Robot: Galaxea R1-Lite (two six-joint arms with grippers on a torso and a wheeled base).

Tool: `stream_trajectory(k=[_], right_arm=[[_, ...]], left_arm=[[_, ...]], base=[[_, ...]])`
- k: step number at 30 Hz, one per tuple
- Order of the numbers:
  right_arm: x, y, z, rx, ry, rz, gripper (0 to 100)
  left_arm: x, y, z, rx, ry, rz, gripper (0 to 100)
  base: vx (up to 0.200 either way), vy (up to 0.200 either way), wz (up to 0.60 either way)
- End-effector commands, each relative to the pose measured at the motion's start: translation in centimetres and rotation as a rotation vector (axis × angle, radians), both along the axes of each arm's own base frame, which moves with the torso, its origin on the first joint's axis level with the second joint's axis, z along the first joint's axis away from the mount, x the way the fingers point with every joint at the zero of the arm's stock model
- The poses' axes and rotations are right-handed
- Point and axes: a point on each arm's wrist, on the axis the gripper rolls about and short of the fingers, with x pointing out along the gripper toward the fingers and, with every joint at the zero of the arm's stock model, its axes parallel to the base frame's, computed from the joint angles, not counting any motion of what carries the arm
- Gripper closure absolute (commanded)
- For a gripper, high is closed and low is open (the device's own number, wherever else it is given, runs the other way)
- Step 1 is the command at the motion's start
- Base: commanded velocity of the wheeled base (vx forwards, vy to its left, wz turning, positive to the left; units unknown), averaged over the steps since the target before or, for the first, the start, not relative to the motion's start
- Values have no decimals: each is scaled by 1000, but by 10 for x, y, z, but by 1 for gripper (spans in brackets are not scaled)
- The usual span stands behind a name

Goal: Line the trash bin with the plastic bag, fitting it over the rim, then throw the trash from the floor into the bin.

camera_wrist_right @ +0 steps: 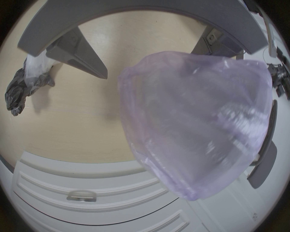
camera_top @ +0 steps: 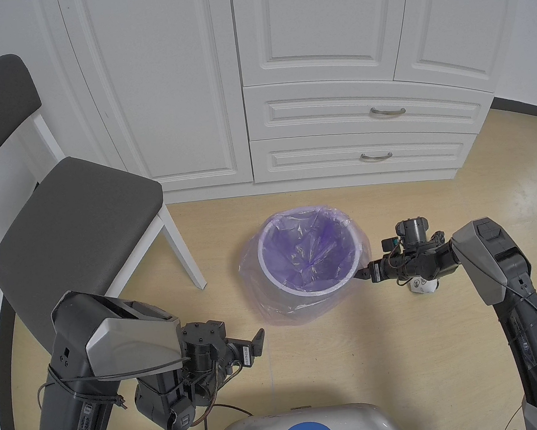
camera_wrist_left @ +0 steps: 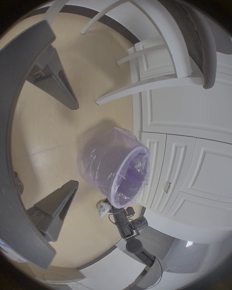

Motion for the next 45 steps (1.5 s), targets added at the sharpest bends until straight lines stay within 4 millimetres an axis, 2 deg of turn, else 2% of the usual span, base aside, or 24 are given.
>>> stream_trajectory(k=[1, 9, 14, 15, 17, 19, 20, 22, 23, 28, 32, 36, 38, 39, 45], right_arm=[[8, -13, -32, 64, 50, -79, 0], [10, -13, -45, 99, 7, -91, 0], [11, -20, -37, 92, -4, -91, 0], [13, -32, -23, 64, -14, -88, 0], [10, -64, -14, 9, 33, -86, 0], [6, -88, -9, 58, 73, -52, 0], [6, -88, -9, 58, 73, -52, 0], [7, -98, -3, 208, 52, 16, 0], [7, -98, -3, 208, 52, 16, 0], [22, -84, 15, 509, -9, -86, 0], [26, -67, 9, 638, -76, -88, 0], [26, -52, 4, 642, -75, -75, 0], [26, -52, 4, 642, -75, -75, 0], [25, -36, -2, 637, -62, -64, 0], [22, -17, -11, 630, -30, -57, 0]], left_arm=[[0, 0, -3, 4, 7, 0, 0], [1, -1, -11, 9, 16, 5, 0], [4, -3, -18, 10, 15, 8, 0], [7, -4, -20, 8, 10, 11, 0], [8, -6, -23, 8, 8, 11, 0], [11, -6, -27, 8, 8, 14, 0], [11, -6, -27, 8, 8, 14, 0], [15, -7, -34, 6, 8, 19, 0], [15, -7, -34, 6, 8, 19, 0], [17, -3, -34, 7, 8, 30, 0], [17, -3, -34, 6, 9, 28, 0], [17, -3, -34, 6, 9, 25, 0], [17, -3, -34, 6, 9, 25, 0], [18, -3, -34, 6, 8, 22, 0], [17, -5, -35, 4, 8, 9, 0]], base=[[0, 0, 0], [0, 0, 0], [0, 0, 0], [0, 0, 0], [0, 0, 0], [0, 0, 0], [0, 0, 0], [0, 0, 0], [0, 0, 0], [0, 0, 0], [0, 0, 0], [0, 0, 0], [0, 0, 0], [0, 0, 0], [0, 0, 0]])
